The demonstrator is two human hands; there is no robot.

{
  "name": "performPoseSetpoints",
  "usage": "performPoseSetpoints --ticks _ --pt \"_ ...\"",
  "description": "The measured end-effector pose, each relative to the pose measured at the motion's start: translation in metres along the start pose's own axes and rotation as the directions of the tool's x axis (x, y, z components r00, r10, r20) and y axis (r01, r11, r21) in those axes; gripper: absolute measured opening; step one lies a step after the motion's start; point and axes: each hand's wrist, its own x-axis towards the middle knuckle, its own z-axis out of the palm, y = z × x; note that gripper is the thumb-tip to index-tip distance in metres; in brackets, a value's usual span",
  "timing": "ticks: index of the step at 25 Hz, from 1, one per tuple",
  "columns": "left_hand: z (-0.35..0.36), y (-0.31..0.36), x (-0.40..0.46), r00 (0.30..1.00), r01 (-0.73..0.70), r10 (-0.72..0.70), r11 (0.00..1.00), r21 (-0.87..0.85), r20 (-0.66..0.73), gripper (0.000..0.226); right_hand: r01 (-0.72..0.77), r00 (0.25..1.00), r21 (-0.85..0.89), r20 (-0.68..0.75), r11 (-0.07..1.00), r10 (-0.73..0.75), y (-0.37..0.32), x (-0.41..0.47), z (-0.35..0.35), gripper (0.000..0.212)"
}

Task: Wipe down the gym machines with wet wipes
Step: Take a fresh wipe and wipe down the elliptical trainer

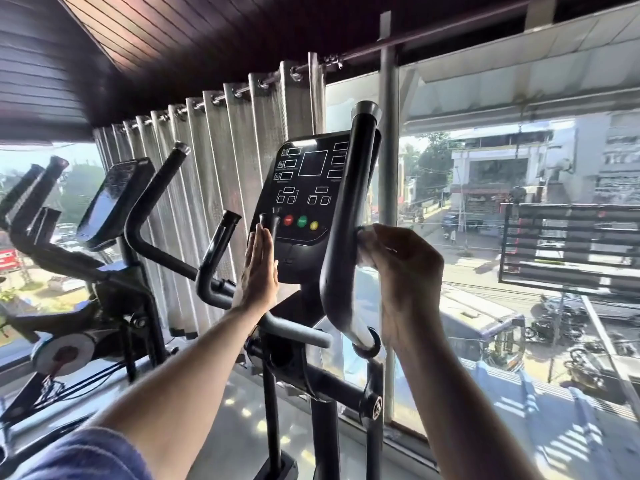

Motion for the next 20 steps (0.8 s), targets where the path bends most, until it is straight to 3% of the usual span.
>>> performPoseSetpoints --ticks 2,4,7,10,16,20 --pt "0.000 -0.003 0.001 1.000 -0.008 0.008 1.000 0.000 -0.010 0.076 0.161 0.986 -0.154 -0.018 0.975 -0.166 -0.009 0.015 0.010 0.003" --pt "0.001 -0.003 0.000 1.000 -0.011 0.011 1.000 -0.002 -0.019 0.075 0.293 0.954 -0.376 0.059 0.879 -0.293 -0.012 0.024 0.013 0.004" --pt "0.003 -0.004 0.000 0.999 -0.021 0.022 1.000 0.014 -0.028 0.071 0.288 0.957 -0.454 0.162 0.843 -0.240 -0.005 0.011 0.002 0.003" --pt "0.006 -0.006 0.001 0.999 -0.019 0.020 0.999 0.026 -0.047 0.070 0.271 0.962 -0.362 0.144 0.892 -0.234 -0.003 0.017 0.004 0.004" --pt "0.009 -0.009 -0.001 0.998 -0.018 0.019 1.000 0.016 -0.061 0.070 0.103 0.994 -0.045 0.032 0.994 -0.102 -0.017 0.145 0.046 0.004" --pt "0.011 -0.009 -0.001 0.996 -0.040 0.040 0.999 0.007 -0.084 0.071 -0.103 0.994 0.219 0.063 0.970 0.091 -0.033 0.175 0.066 0.030"
